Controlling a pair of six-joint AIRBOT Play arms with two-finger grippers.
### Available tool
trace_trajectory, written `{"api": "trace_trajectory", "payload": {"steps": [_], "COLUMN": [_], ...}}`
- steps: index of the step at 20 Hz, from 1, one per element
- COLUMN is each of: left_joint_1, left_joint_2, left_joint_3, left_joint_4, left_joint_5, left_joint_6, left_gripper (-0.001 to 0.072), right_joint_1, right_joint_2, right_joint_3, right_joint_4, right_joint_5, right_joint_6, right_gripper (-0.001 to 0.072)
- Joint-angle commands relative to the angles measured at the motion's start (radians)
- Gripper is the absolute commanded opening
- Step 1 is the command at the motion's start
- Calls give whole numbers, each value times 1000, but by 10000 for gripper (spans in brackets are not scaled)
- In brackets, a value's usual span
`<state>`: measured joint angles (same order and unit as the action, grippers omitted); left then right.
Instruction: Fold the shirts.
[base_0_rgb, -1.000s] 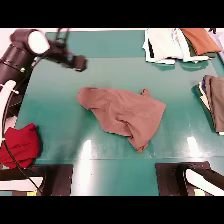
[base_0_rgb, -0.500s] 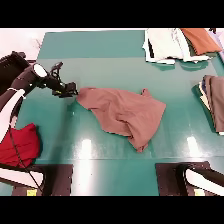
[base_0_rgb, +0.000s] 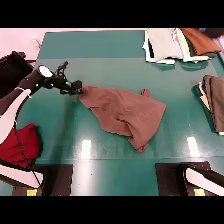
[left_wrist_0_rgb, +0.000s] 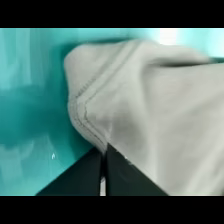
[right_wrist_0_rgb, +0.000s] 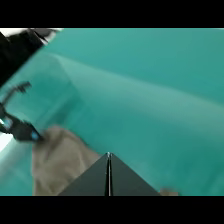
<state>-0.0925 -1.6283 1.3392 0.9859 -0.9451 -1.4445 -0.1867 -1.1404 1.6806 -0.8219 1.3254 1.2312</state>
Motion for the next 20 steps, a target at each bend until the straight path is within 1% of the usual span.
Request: {"api": "trace_trajectory", "payload": {"steps": [1,2,3,4,5,7,9,11,12,13,14,15,16,17,18,20], "left_joint_1": [2,2,2,2,2,2,2,2,2,2,2,2,2,2,2,2], "left_joint_2": [38,53,64,67,67,67,67,67,67,67,67,67,67,71,81,135], "left_joint_3": [76,95,109,121,125,124,124,124,124,124,124,124,125,127,130,163], "left_joint_4": [13,13,11,8,9,10,10,11,11,11,11,11,11,11,13,34], "left_joint_5": [-15,-13,-13,-19,-23,-41,-49,-58,-62,-62,-63,-68,-72,-77,-74,-62], "left_joint_6": [14,17,27,32,32,32,32,32,32,32,32,32,32,31,32,32], "left_gripper": [22,22,22,22,23,23,23,22,23,22,23,23,23,22,21,21], "right_joint_1": [-107,-134,-163,-193,-211,-220,-203,-159,-127,-90,-59,-27,-4,17,27,27], "right_joint_2": [69,88,100,102,90,35,-40,-111,-145,-180,-211,-234,-245,-248,-243,-187], "right_joint_3": [-285,-396,-507,-624,-732,-892,-975,-997,-989,-970,-946,-919,-892,-860,-822,-729], "right_joint_4": [-237,-292,-312,-292,-255,-161,-19,101,120,122,121,120,118,113,114,112], "right_joint_5": [81,79,68,52,28,-42,-128,-210,-244,-273,-296,-320,-343,-359,-358,-336], "right_joint_6": [94,97,96,96,96,85,26,-9,-9,-9,-9,-10,-10,-16,-34,-60], "right_gripper": [23,24,63,337,515,514,513,509,506,488,426,347,231,57,23,22]}}
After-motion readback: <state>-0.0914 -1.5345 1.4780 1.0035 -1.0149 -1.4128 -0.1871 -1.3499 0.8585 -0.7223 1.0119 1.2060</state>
